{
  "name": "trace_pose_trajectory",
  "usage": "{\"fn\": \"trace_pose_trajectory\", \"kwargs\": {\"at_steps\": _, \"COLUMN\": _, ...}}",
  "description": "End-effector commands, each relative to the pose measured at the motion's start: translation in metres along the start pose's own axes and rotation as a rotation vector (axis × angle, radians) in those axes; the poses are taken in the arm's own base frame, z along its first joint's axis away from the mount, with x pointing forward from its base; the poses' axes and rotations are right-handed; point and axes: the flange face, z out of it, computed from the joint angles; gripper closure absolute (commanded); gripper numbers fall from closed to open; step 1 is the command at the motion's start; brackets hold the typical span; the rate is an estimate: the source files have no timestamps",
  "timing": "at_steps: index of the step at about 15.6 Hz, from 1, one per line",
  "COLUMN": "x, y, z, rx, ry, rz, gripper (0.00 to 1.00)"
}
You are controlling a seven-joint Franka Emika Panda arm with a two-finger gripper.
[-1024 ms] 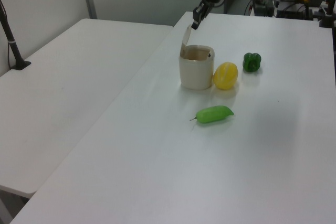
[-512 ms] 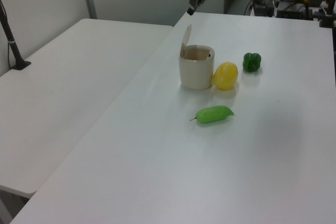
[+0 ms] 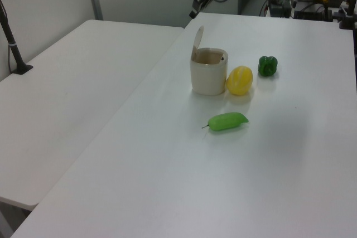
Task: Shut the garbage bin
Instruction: 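Push the raised lid forward and down over the bin opening, then press the gripper down on the lid to seat it shut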
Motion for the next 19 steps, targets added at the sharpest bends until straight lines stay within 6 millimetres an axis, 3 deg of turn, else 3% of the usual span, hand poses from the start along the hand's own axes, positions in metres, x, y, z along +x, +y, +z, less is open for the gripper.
{"fn": "trace_pose_trajectory", "kwargs": {"at_steps": 1, "x": -0.005, "y": -0.001, "z": 0.014, "rx": 0.007, "ry": 0.0, "rz": -0.01, "gripper": 1.0}}
{"fn": "trace_pose_trajectory", "kwargs": {"at_steps": 6, "x": -0.022, "y": -0.002, "z": 0.032, "rx": 0.006, "ry": -0.105, "rz": -0.013, "gripper": 1.0}}
{"fn": "trace_pose_trajectory", "kwargs": {"at_steps": 12, "x": -0.038, "y": 0.0, "z": 0.03, "rx": 0.008, "ry": -0.281, "rz": -0.047, "gripper": 1.0}}
{"fn": "trace_pose_trajectory", "kwargs": {"at_steps": 19, "x": -0.059, "y": 0.005, "z": 0.046, "rx": 0.006, "ry": -0.388, "rz": -0.083, "gripper": 1.0}}
